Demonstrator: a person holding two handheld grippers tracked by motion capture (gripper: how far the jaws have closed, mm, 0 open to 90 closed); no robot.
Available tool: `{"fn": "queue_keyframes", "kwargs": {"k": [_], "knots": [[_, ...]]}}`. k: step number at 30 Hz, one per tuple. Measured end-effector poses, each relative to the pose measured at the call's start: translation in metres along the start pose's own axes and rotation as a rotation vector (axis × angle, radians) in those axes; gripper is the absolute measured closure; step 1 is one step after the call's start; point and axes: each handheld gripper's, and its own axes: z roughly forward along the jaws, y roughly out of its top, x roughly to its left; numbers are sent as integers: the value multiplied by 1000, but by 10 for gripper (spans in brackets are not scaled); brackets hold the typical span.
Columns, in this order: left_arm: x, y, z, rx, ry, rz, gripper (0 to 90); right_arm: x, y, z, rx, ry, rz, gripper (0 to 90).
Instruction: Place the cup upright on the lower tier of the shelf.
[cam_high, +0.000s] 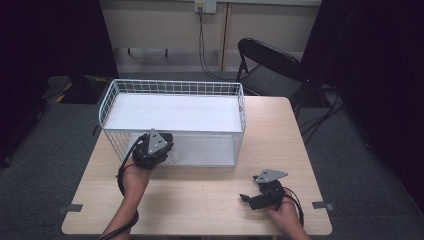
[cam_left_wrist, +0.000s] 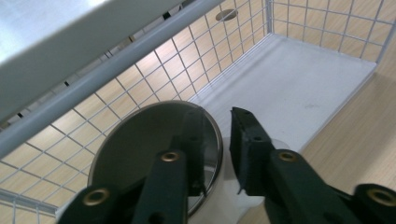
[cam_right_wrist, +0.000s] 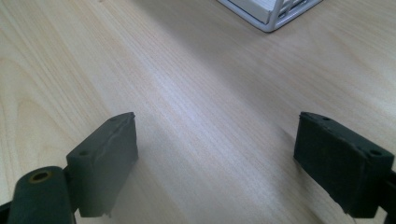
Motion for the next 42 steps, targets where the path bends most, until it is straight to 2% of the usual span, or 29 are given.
{"fn": "queue_keyframes", "kwargs": {"k": [2, 6, 14, 19, 25, 29, 34, 42], "knots": [[0, -1, 0, 12, 4, -6, 670, 0, 0, 0, 0, 0, 0, 126], [1, -3, -5, 0, 12, -32, 567, 0, 0, 0, 0, 0, 0, 126], [2, -6, -21, -4, 38, -36, 544, 0, 0, 0, 0, 0, 0, 126], [1, -14, -30, -2, 41, -42, 573, 0, 0, 0, 0, 0, 0, 126], [-4, -23, -37, 0, 12, -51, 639, 0, 0, 0, 0, 0, 0, 126], [-9, -30, -31, 20, -21, -54, 710, 0, 0, 0, 0, -1, 0, 126], [-13, -36, -18, 47, -41, -67, 721, 0, 0, 0, 0, 0, 0, 127], [-12, -38, 0, 74, -43, -91, 728, 0, 0, 0, 0, -1, 0, 127]]}}
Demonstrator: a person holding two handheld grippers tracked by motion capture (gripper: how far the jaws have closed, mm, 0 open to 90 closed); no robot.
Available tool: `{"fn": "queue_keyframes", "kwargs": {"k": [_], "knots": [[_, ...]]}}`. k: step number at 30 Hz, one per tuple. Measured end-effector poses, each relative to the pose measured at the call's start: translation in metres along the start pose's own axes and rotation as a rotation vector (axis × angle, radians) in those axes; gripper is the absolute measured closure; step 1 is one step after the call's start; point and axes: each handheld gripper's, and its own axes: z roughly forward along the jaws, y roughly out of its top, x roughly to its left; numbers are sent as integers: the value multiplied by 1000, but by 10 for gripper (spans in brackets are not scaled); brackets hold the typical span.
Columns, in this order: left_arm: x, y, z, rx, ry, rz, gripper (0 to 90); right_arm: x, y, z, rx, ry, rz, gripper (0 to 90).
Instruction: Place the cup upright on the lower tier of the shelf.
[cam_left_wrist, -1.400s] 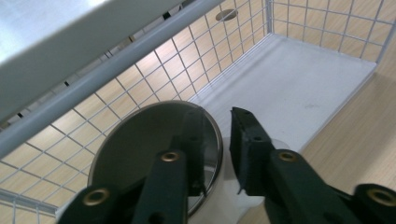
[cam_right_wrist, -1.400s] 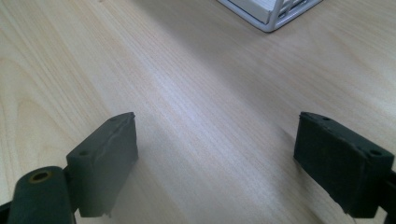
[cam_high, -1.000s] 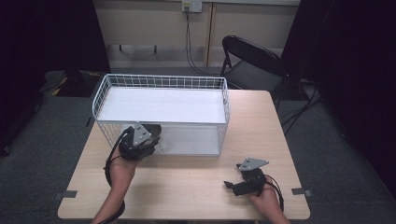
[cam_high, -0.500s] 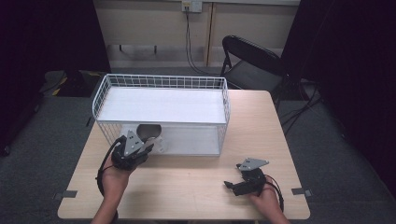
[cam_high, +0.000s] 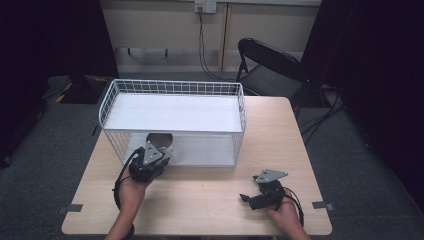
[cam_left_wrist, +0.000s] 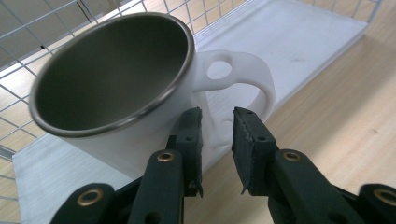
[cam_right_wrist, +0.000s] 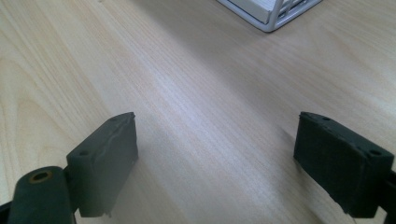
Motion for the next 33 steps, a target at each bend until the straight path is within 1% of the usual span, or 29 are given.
{"fn": "queue_keyframes", "kwargs": {"k": [2, 3, 6, 8, 10, 12, 13, 15, 16, 19, 20, 22, 23, 25, 26, 29, 30, 32, 33], "knots": [[1, 1, 4, 7, 4, -2, 723, 0, 0, 0, 0, 0, 0, 126], [2, 1, 6, 5, 7, -10, 718, 0, 0, 0, 0, 0, 0, 127], [5, 3, 11, 16, 11, -11, 708, 0, 0, 0, 0, 0, 0, 126], [7, 3, 13, 23, 18, -6, 703, 0, 0, 0, 0, 0, 0, 126], [9, 3, 13, 24, 15, -13, 681, 0, 0, 0, 0, 0, 0, 127], [8, 2, 13, 16, 5, -24, 631, 0, 0, 0, 0, 0, 0, 126], [7, 1, 12, 20, 4, -22, 604, 0, 0, 0, 0, 0, 0, 127], [8, -1, 11, 17, -9, -35, 548, 0, 0, 0, 0, 0, 0, 126], [7, -2, 10, 11, -15, -52, 511, 0, 0, 0, 0, 0, 0, 126], [8, -5, 7, 6, -45, -82, 407, 0, 0, 0, 0, 0, 0, 126], [9, -5, 6, 11, -55, -72, 374, 0, 0, 0, 0, 0, 0, 126], [9, -6, 4, 16, -60, -65, 324, 0, 0, 0, 0, 0, 0, 126], [9, -7, 3, 14, -69, -64, 307, 0, 0, 0, 0, 0, 0, 127], [8, -8, 2, 13, -72, -72, 270, 0, 0, 0, 0, 0, 0, 127], [9, -8, 1, 11, -82, -73, 265, 0, 0, 0, 0, 0, 0, 127], [9, -9, -1, 11, -92, -84, 239, 0, 0, 0, 0, 0, 0, 127], [10, -10, -1, 12, -98, -95, 232, 0, 0, 0, 0, 0, 0, 126], [11, -12, -2, 11, -101, -96, 223, 0, 0, 0, 0, 0, 0, 127], [11, -13, -2, 8, -110, -104, 219, 0, 0, 0, 0, 0, 0, 126]]}}
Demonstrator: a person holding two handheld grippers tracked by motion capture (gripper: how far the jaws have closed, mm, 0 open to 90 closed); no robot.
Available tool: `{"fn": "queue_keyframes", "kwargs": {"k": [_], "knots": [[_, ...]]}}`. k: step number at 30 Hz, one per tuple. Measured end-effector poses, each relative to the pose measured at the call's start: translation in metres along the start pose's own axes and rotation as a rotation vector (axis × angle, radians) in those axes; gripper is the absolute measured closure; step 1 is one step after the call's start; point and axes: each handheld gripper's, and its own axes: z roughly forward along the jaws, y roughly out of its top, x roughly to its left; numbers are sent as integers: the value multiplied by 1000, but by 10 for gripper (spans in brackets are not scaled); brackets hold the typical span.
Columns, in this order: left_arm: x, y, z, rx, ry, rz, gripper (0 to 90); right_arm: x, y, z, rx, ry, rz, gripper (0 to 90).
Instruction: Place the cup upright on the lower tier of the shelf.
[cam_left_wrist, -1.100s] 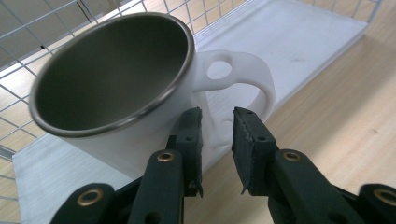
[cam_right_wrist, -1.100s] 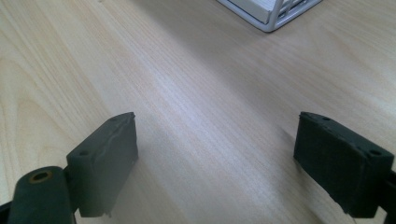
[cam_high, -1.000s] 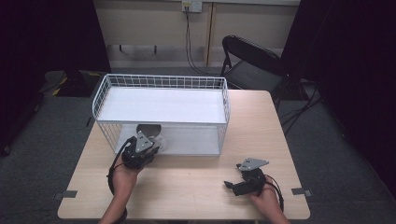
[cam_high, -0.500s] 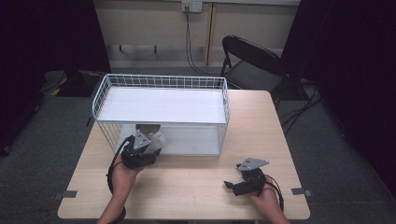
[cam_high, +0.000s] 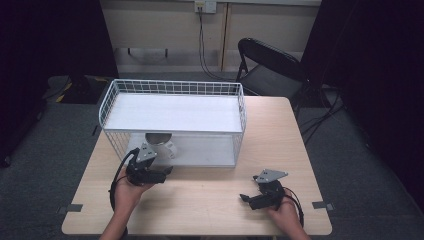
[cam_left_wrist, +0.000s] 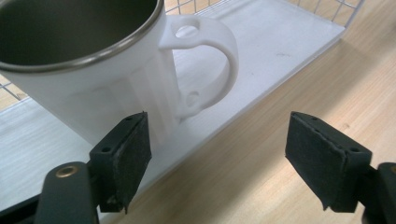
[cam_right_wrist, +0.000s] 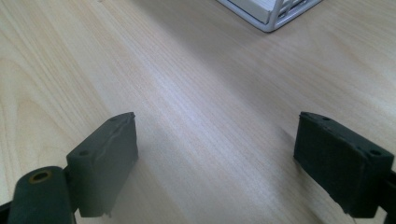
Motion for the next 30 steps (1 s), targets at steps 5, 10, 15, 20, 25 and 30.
{"fn": "queue_keyframes", "kwargs": {"k": [5, 10, 15, 20, 25, 30], "knots": [[-2, -2, -3, 9, -27, 11, 184, 0, 0, 0, 0, 0, 0, 126], [-2, -6, -7, 11, -50, 22, 173, 0, 0, 0, 0, 0, 0, 126], [-2, -11, -11, 23, -62, 15, 166, 0, 0, 0, 0, 0, 0, 126], [0, -13, -16, 20, -68, 12, 158, 0, 0, 0, 0, 0, 0, 126], [3, -19, -21, 14, -77, 1, 156, 0, 0, 0, 0, 0, 0, 126], [8, -26, -26, 16, -73, -4, 156, 0, 0, 0, 0, 0, 0, 126]]}}
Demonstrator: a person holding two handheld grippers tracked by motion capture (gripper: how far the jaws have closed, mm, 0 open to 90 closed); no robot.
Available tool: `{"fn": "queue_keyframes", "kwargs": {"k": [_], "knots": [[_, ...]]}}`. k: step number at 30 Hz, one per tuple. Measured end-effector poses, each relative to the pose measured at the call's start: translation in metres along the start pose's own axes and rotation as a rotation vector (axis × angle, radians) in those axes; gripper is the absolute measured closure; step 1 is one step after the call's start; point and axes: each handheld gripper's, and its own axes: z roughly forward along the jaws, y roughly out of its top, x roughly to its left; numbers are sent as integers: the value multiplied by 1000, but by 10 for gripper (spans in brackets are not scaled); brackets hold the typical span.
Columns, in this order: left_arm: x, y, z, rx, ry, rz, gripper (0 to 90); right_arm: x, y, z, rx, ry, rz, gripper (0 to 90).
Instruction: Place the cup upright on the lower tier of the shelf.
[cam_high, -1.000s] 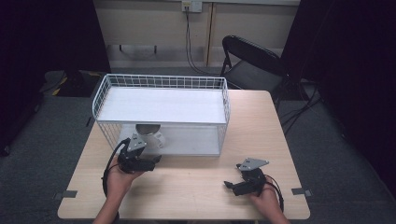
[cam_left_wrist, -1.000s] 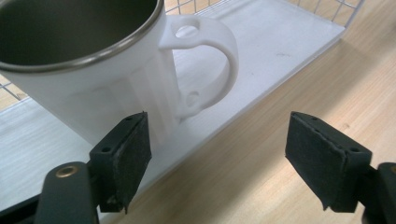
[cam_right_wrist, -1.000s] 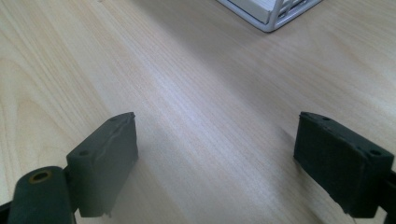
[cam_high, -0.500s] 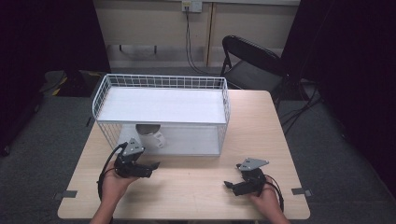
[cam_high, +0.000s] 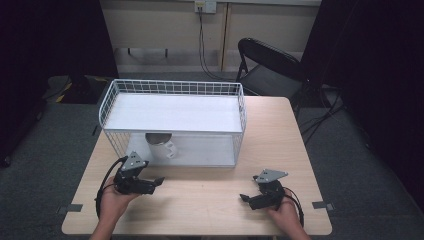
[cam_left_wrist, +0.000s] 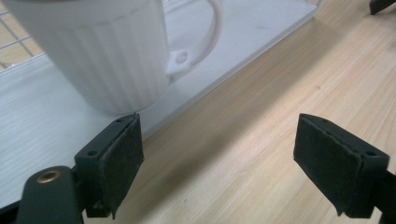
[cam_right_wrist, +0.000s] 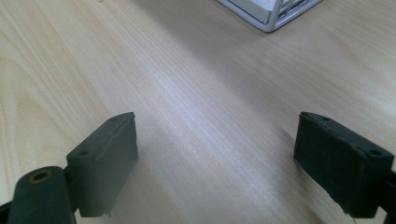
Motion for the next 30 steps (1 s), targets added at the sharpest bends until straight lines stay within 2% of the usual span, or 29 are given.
{"fn": "queue_keyframes", "kwargs": {"k": [2, 7, 30], "knots": [[1, -3, -2, 0, 0, -9, 156, 0, 0, 0, 0, 0, 0, 126], [4, -8, -6, 3, 5, 1, 157, 0, 0, 0, 0, 0, 0, 126], [15, -33, -19, 11, -2, -1, 157, 0, 0, 0, 0, 0, 0, 126]]}}
